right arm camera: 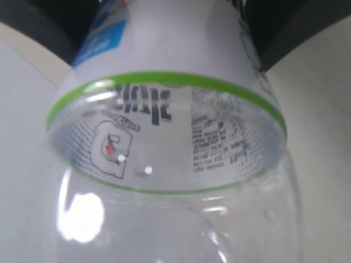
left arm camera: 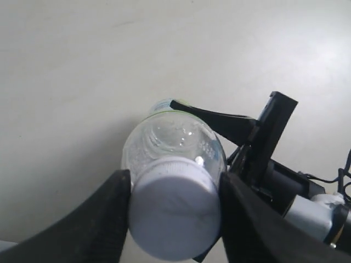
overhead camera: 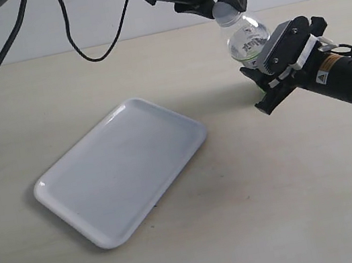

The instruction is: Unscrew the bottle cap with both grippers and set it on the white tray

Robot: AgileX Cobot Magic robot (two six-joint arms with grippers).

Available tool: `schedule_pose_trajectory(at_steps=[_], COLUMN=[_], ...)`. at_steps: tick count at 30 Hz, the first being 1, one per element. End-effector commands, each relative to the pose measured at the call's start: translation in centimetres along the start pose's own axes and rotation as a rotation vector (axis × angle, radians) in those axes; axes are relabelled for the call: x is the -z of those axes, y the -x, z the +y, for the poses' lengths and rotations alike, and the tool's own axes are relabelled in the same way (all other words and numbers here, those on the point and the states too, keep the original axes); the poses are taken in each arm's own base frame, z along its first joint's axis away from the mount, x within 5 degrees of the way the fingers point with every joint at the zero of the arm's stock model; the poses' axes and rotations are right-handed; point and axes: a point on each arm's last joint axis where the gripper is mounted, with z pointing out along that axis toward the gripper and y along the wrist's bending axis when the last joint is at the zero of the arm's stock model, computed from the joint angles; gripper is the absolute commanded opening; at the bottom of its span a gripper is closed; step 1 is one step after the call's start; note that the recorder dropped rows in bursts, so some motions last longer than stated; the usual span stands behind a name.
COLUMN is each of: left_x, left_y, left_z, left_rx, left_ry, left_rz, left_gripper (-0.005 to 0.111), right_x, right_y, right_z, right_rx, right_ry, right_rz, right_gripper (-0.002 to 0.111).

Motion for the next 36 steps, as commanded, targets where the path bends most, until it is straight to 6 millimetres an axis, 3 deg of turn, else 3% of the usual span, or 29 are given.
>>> schedule_pose_trajectory(at_steps=[1, 4, 6, 12, 14, 32, 36], left_x=[1.77, 1.76, 1.76, 1.76, 1.76, 1.45, 1.01], left_y=[0.6, 0.35, 0.28, 0.28, 0.28, -0.09, -0.17], left_z=[-0.65, -0.57, -0.54, -0.54, -0.54, -0.15, 0.0], left_rx=[-0.054, -0.086, -0.107, -0.122, -0.13, -0.159, -0.157], left_ry=[-0.011, -0.003, 0.0, 0.0, 0.0, 0.029, 0.03], left_rz=[-0.041, -0.012, -0.005, -0.004, -0.004, 0.035, 0.038], left_gripper=[0.0, 0.001, 0.008, 0.052, 0.059, 0.059, 0.052], right_x=[0.1, 0.1, 0.1, 0.1, 0.1, 0.1, 0.1], right_y=[-0.58, -0.52, -0.52, -0.52, -0.52, -0.52, -0.52], right_z=[0.22, 0.2, 0.2, 0.2, 0.2, 0.2, 0.2], right_rx=[-0.002, -0.002, -0.002, -0.002, -0.005, -0.005, -0.005], right_ry=[0.03, 0.027, 0.027, 0.027, 0.027, 0.027, 0.027], right_rz=[0.053, 0.047, 0.047, 0.047, 0.047, 0.047, 0.047], right_gripper=[0.0, 0.0, 0.0, 0.0, 0.0, 0.0, 0.0])
